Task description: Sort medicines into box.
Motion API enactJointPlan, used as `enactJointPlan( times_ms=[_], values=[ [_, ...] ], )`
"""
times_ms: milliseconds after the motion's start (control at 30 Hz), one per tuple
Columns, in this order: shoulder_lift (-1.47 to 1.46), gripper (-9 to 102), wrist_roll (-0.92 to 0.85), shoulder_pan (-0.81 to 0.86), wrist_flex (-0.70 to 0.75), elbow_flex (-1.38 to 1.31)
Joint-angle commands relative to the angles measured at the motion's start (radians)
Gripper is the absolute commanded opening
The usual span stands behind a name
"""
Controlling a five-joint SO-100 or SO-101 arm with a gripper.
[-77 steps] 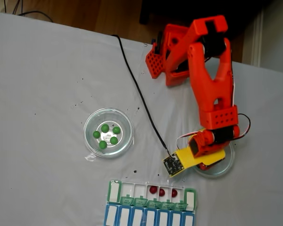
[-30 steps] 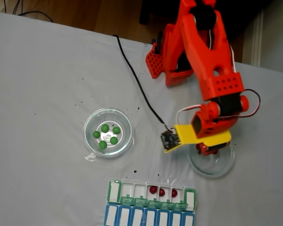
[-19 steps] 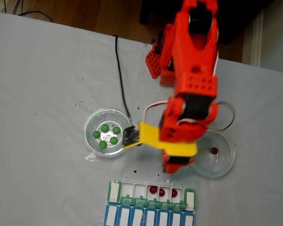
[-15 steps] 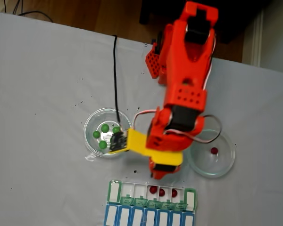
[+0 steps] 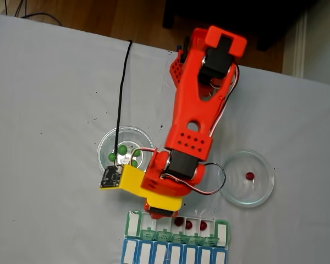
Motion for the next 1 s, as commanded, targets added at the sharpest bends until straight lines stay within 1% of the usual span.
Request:
enactJointPlan(
  times_ms=[0, 467, 767, 967],
  values=[
    [0.005, 1, -0.023, -0.020, 0.025, -0.092],
    [-0.149, 1, -0.052, -0.052, -0.008, -0.170],
    [-0.259, 1, -0.008, -0.044, 0.130, -0.397],
    [-0.296, 1, 0.002, -0.063, 0.132, -0.454]
  ],
)
